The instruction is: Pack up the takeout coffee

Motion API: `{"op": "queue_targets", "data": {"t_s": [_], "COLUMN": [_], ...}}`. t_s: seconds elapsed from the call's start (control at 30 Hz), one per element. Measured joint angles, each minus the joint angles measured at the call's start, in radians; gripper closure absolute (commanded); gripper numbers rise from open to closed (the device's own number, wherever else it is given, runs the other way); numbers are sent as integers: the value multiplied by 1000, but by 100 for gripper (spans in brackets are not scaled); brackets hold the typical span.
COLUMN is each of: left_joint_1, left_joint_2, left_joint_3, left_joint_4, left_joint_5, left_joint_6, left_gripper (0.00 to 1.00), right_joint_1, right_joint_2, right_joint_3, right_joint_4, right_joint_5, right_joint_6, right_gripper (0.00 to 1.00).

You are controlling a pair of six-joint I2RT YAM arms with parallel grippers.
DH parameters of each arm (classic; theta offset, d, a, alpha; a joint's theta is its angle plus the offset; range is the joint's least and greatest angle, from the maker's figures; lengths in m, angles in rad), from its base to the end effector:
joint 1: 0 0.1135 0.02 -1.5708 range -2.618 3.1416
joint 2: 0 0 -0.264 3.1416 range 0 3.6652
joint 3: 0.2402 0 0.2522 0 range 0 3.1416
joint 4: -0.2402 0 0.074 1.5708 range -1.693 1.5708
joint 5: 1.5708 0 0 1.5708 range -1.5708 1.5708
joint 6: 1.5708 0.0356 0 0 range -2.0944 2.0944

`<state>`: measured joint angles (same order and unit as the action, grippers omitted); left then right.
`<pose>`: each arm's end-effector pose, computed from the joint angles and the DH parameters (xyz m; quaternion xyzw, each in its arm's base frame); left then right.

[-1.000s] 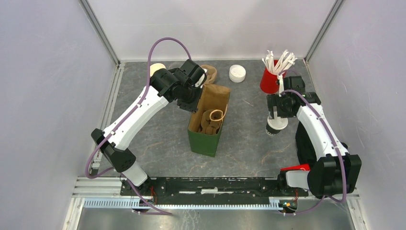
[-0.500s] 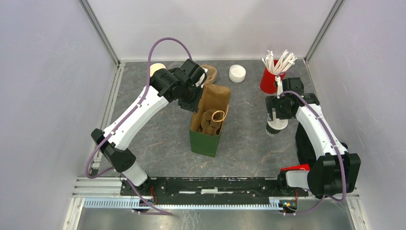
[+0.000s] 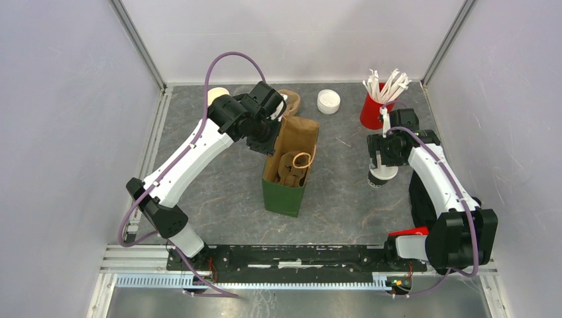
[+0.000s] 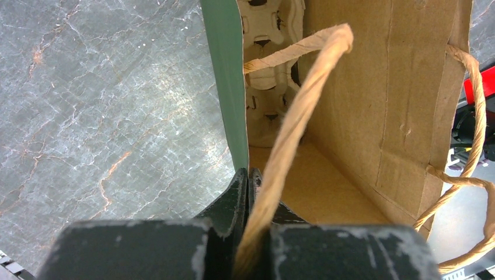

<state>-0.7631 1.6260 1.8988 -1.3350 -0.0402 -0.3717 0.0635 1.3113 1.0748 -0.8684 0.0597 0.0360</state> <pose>0.2233 -0.2116 0.4052 0.1832 0.9502 -0.1188 0.2226 0.2533 0.0140 0.2717 -0.0065 0.9726 -0.0175 0.2319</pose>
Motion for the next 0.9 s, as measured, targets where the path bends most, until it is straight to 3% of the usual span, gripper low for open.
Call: {"op": "queue_targets", "data": {"t_s": [0.6, 0.9], "left_joint_1": [0, 0], "left_joint_2": [-4, -36], "left_joint_3": [-9, -50], "left_joint_4": [16, 81], "left_joint_5": [-13, -35], "left_joint_6": [0, 67], "left_gripper": [96, 93], "right_joint_1": [1, 1], "right_joint_2": [-22, -47], "right_joint_3": [-55, -91], "right_joint_4": [80, 142], "right_joint_5": [27, 27], "right_joint_6": [35, 43], "right_gripper": [27, 24]}}
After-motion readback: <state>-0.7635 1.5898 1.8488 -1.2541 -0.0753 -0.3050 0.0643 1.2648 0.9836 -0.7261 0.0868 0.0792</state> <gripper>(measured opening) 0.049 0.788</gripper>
